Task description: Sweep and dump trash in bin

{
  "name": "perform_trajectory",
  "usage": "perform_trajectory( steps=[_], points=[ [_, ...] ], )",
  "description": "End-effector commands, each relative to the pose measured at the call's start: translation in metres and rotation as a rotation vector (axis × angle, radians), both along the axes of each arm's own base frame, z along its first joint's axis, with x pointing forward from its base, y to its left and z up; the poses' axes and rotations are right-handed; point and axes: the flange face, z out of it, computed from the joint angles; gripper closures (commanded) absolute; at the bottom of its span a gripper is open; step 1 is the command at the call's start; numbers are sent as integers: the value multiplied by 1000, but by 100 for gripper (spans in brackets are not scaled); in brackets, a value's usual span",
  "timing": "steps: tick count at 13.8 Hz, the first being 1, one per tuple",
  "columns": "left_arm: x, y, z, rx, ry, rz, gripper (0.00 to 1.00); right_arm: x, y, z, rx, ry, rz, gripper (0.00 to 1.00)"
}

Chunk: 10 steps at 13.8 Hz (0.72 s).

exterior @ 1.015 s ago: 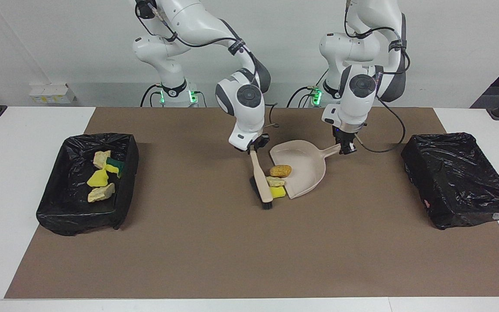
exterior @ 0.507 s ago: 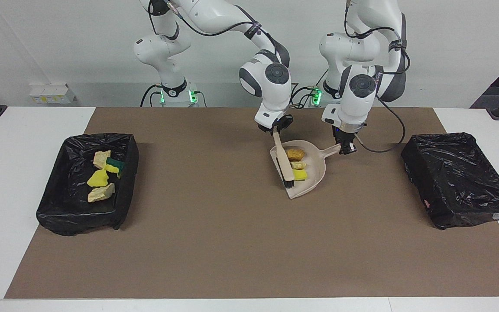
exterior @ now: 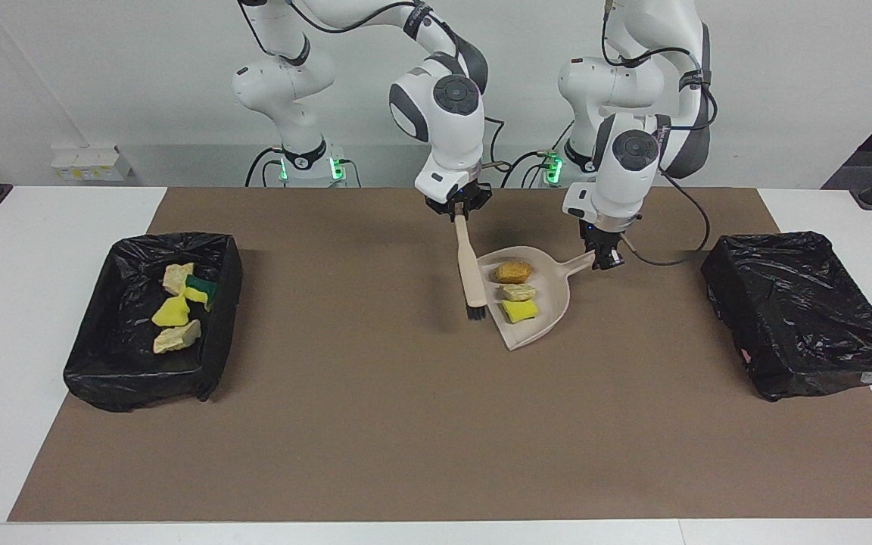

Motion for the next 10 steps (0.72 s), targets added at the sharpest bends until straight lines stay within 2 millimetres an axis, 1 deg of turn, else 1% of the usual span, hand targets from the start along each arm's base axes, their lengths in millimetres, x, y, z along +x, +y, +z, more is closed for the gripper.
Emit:
perform_trajectory(
  steps=[1,2,3,4,5,6,7,8,9,10],
  points=[
    [9,19,10,-35,-44,70,100,-27,-15,-10,-12,22,-5,100],
    [12,22,14,-47,-51,88,100,-35,-12,-12,-19,27,-6,100],
    [18,32,21,-56,-61,115,100,-42,-14,-13,-26,30,-31,100],
    [23,41,31,-60,-75,136,100,-53,-13,-15,-29,27,-40,100],
    [29,58,41,-60,-91,170,100,-64,-9,-17,-32,23,-29,100],
    [35,72,51,-62,-99,202,100,-69,-9,-16,-36,19,-43,100],
    [40,85,61,-59,-94,227,100,-80,-3,-16,-42,17,-52,100],
    [45,98,70,-55,-86,254,100,-96,10,-23,-56,21,-61,100],
    [51,109,79,-56,-93,280,100,-110,18,-35,-55,11,-72,100],
    [57,121,89,-58,-110,306,100,-129,28,-46,-48,-8,-91,100]
  ],
)
